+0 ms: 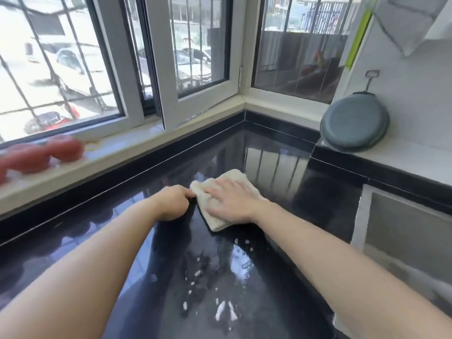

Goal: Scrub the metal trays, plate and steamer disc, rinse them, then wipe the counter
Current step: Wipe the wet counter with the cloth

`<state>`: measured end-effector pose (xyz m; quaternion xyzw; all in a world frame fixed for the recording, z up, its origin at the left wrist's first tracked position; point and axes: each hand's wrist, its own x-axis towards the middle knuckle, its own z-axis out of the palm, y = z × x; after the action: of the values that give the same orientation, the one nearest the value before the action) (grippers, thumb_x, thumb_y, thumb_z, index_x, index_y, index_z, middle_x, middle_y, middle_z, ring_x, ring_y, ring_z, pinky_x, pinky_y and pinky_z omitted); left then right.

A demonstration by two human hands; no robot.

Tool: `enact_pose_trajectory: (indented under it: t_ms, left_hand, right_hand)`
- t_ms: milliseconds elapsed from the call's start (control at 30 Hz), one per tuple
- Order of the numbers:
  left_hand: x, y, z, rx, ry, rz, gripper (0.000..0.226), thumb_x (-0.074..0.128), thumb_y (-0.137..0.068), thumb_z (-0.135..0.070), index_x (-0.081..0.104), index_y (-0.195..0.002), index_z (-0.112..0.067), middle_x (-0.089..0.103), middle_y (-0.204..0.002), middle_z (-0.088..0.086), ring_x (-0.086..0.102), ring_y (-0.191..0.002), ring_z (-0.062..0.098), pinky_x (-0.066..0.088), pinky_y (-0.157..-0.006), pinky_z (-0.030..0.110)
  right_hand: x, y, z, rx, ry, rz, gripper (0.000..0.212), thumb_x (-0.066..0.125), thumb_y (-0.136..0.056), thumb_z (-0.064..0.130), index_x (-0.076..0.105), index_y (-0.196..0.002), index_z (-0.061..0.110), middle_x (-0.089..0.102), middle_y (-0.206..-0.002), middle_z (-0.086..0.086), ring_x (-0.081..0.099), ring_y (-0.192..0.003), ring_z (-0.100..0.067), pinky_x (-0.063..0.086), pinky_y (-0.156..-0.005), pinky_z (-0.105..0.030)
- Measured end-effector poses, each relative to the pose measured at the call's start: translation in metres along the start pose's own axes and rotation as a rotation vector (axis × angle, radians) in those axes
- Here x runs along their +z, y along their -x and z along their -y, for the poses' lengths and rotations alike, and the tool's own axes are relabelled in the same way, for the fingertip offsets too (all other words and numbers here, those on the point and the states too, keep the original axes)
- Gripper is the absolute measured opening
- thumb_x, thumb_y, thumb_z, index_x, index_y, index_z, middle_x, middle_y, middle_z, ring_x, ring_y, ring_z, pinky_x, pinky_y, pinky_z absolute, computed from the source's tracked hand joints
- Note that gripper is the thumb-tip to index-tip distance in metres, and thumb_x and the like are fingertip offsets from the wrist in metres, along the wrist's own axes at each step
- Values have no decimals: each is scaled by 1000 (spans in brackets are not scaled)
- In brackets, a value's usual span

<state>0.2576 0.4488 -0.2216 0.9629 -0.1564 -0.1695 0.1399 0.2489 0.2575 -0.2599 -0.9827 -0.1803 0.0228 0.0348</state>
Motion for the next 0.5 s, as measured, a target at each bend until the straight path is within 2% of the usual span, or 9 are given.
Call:
enact_pose_trajectory:
  t_ms: [33, 100, 167, 233, 267, 300, 367, 433, 500]
  left_hand:
    - [-2, 4, 2, -8, 28, -31, 63, 37, -96, 0, 62, -141, -37, 54, -153, -3, 50, -138, 28, 38, -105, 27]
    - [-3, 17, 7, -12, 24, -66, 57, 38, -97, -3, 67, -135, -34, 59, -148, -3, 55, -132, 26, 44, -106, 30]
    - [-1, 33, 18, -15, 39, -138, 53, 39, -97, -5, 72, -128, -33, 66, -140, -1, 63, -121, 24, 49, -102, 30]
    - [-4, 54, 31, -16, 144, -289, 52, 41, -94, -3, 76, -120, -31, 71, -129, -4, 67, -110, 19, 51, -96, 28]
    - [-7, 65, 41, -37, 203, -360, 51, 42, -94, -2, 78, -117, -29, 72, -125, -6, 66, -105, 15, 49, -92, 25]
    - [-9, 74, 51, -70, 246, -402, 49, 43, -96, -2, 79, -115, -28, 73, -123, -8, 65, -103, 12, 46, -89, 22]
    - [-12, 91, 71, -161, 262, -401, 46, 44, -97, -1, 78, -115, -26, 73, -123, -8, 65, -112, 13, 43, -89, 20]
    - [-12, 106, 88, -262, 220, -351, 50, 42, -94, 0, 75, -122, -25, 71, -128, -5, 66, -116, 18, 46, -91, 23]
    - [-10, 115, 104, -347, 186, -326, 52, 44, -89, -2, 74, -123, -28, 72, -127, -1, 69, -110, 22, 52, -92, 29]
  right_hand:
    - [6, 8, 1, -71, -34, 15, 54, 29, -95, 54, 29, -147, 42, 46, -142, 6, 40, -133, -24, 29, -112, -48]
    - [6, 26, -27, -76, -14, -27, 50, 32, -96, 52, 36, -143, 38, 50, -139, 4, 45, -130, -24, 34, -110, -47]
    - [-4, 29, -69, 103, 89, -133, 42, 25, -94, 46, 45, -128, 33, 62, -126, 1, 61, -113, -30, 45, -96, -52]
    - [-20, 21, -84, 386, -1, -118, 41, 18, -90, 44, 50, -112, 34, 66, -120, 1, 62, -107, -30, 42, -91, -46]
    - [-23, 9, -75, 465, -47, -111, 39, 17, -88, 43, 52, -101, 33, 67, -116, 1, 62, -104, -29, 39, -87, -43]
    - [-24, -4, -56, 456, -49, -121, 36, 16, -87, 42, 49, -91, 30, 68, -111, 1, 62, -100, -28, 36, -83, -41]
    - [-21, -31, 0, 355, -73, -109, 39, 10, -83, 44, 46, -89, 29, 67, -112, 2, 63, -108, -28, 34, -84, -42]
    - [-15, -49, 57, 218, -151, -50, 51, 5, -80, 50, 50, -99, 35, 64, -119, 2, 57, -120, -31, 35, -94, -51]
    - [-8, -52, 105, 92, -156, 29, 53, 14, -84, 53, 50, -121, 40, 56, -134, 0, 47, -131, -33, 30, -103, -57]
